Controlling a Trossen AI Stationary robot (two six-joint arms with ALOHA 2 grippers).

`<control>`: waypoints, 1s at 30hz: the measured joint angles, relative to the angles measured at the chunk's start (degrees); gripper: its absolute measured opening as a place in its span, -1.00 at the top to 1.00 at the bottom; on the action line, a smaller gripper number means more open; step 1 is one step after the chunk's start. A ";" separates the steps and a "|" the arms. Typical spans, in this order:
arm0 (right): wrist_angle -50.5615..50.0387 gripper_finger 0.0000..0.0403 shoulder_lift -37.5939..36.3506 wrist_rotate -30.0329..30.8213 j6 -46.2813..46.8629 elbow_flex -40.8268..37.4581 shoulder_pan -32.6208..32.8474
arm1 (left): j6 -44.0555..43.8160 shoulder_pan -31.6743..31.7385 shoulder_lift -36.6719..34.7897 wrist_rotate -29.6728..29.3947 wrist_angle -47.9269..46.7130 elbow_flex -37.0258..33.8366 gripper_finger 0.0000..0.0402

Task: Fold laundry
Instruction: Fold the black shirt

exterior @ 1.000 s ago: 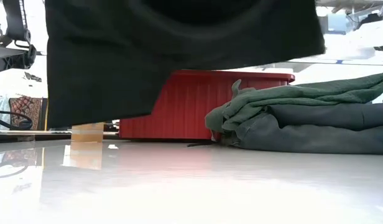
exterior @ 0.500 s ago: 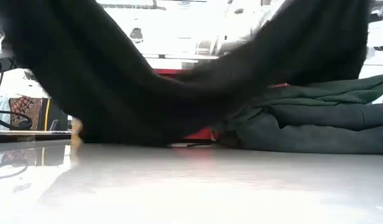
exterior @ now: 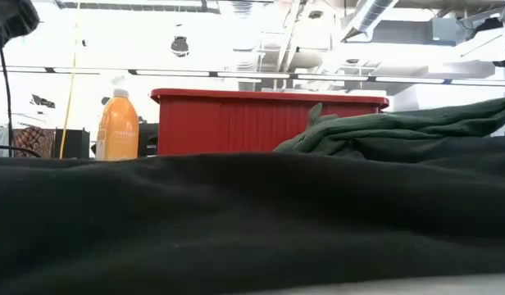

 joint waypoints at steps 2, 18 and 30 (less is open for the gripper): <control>2.14 0.88 4.20 -0.35 6.94 -0.08 3.96 | -1.95 0.00 2.71 5.16 0.27 0.78 1.00; 13.00 0.50 24.56 -7.59 24.63 0.00 13.50 | -4.90 0.07 1.10 18.27 -9.67 1.16 1.00; 14.15 0.00 21.66 -18.85 28.25 0.20 13.35 | -5.40 0.09 0.92 22.45 -16.07 1.21 1.00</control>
